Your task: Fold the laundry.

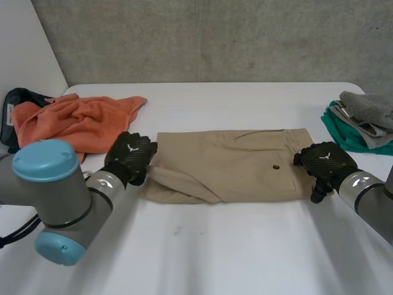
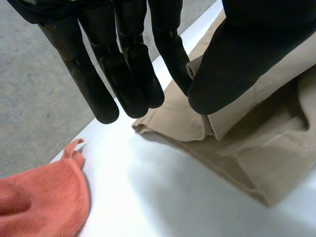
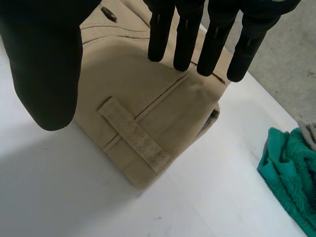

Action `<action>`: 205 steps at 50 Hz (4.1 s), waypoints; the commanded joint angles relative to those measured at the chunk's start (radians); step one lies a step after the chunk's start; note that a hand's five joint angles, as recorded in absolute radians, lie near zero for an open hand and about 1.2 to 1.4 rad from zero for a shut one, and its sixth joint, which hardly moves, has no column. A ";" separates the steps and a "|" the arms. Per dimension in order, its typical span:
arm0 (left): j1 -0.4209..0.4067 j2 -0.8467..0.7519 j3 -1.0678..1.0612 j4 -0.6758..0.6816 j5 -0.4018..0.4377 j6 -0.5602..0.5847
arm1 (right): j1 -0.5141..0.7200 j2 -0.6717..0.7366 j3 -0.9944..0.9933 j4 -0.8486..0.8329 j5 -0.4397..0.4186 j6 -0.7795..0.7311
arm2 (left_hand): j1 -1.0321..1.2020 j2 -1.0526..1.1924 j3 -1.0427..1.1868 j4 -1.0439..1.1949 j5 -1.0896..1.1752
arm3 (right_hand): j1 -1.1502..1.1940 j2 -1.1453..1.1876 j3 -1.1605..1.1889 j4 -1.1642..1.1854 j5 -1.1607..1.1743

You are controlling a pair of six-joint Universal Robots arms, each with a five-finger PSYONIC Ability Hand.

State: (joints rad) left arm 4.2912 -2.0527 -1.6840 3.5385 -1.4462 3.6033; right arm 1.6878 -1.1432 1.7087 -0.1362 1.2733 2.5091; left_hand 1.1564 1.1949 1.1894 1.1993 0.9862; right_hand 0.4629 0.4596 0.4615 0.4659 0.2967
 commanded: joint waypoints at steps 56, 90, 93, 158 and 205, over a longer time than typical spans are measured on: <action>0.030 0.302 -0.062 -0.052 0.000 -0.136 | 0.543 0.162 -0.136 -0.264 -0.348 -0.622 | -0.608 -0.647 -0.641 -0.651 -0.613 | 0.165 0.169 0.167 0.162 0.157; -0.300 -0.221 0.503 -0.357 -0.259 -0.413 | 0.201 0.195 -0.480 0.225 -0.084 0.450 | -0.640 -0.679 -0.673 -0.683 -0.645 | -0.288 -0.285 -0.287 -0.291 -0.297; -0.300 -0.244 0.501 -0.386 -0.275 -0.411 | 0.201 0.249 -0.503 0.250 -0.080 0.418 | -0.725 -0.764 -0.758 -0.768 -0.730 | -0.288 -0.285 -0.287 -0.291 -0.297; -0.113 -0.014 0.627 -0.517 0.497 -0.321 | 0.415 0.230 -0.013 -0.596 0.051 0.145 | -0.982 -1.020 -1.015 -1.025 -0.986 | 0.447 0.450 0.448 0.444 0.439; -0.083 0.079 0.616 -0.366 0.412 -0.506 | -0.413 0.706 -0.850 -0.734 -0.247 0.493 | -0.982 -1.020 -1.015 -1.025 -0.986 | 0.933 0.937 0.935 0.930 0.925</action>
State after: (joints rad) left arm 4.2152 -1.9500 -1.0584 3.1749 -1.0349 3.0930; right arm 1.3420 -0.5907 0.8713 -0.8822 1.1601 3.0011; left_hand 0.2271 0.2135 0.2224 0.3182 0.0493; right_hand 1.1124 1.1806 1.1852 1.2009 0.9799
